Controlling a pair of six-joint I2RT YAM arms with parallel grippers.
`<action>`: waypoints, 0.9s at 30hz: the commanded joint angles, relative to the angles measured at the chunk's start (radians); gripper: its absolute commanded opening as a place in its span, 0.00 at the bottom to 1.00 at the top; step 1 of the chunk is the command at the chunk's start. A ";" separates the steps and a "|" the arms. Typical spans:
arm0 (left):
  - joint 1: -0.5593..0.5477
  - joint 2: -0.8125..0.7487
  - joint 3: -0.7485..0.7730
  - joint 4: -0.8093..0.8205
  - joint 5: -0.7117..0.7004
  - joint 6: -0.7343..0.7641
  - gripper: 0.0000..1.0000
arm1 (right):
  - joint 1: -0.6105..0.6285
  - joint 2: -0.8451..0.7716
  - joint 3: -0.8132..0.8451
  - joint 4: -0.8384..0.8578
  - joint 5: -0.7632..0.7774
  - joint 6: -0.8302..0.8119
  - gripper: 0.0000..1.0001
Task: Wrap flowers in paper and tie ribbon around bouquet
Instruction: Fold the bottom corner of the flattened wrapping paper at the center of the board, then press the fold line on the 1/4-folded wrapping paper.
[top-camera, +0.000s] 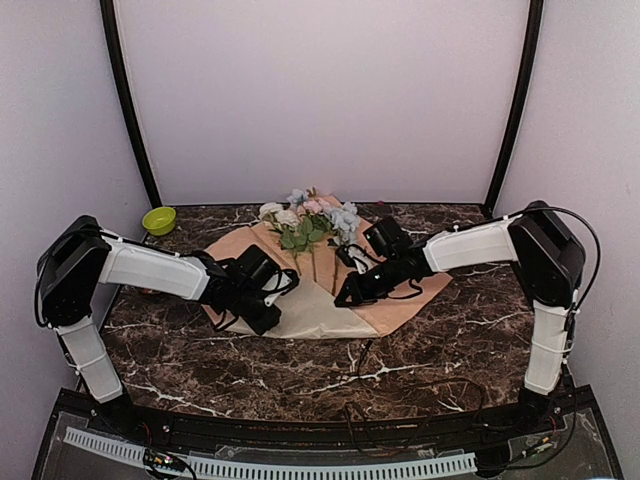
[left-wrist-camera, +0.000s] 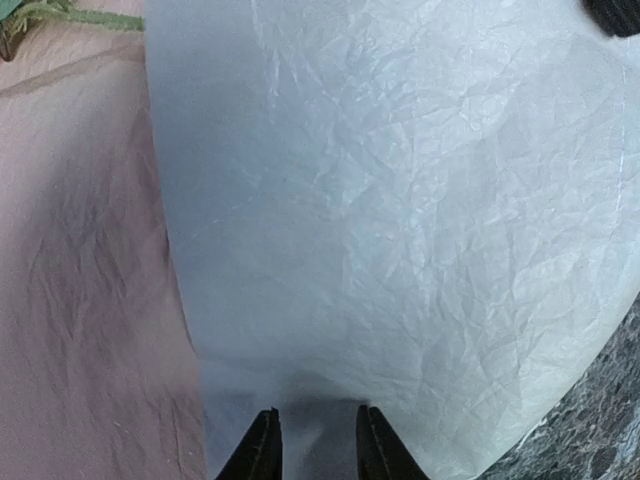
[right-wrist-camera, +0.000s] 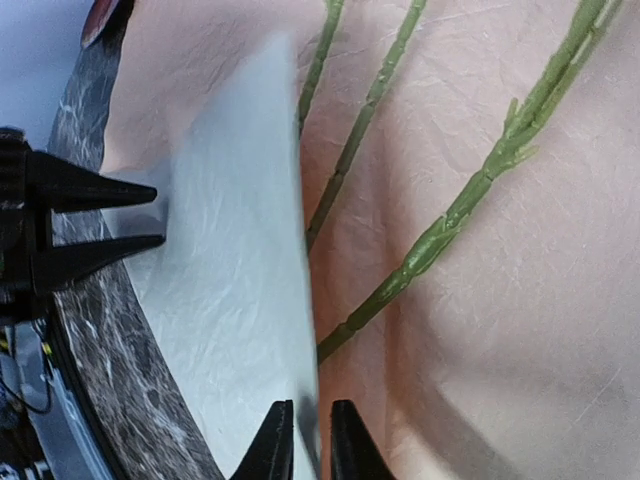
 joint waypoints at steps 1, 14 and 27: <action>0.001 -0.009 -0.060 -0.030 -0.008 -0.046 0.27 | -0.006 -0.047 0.058 -0.114 0.130 -0.047 0.18; 0.004 -0.015 -0.118 -0.002 0.017 -0.153 0.26 | 0.185 -0.083 -0.078 0.164 -0.082 0.052 0.13; 0.025 -0.056 -0.198 0.017 0.096 -0.205 0.25 | 0.111 -0.048 -0.227 0.130 0.062 0.138 0.08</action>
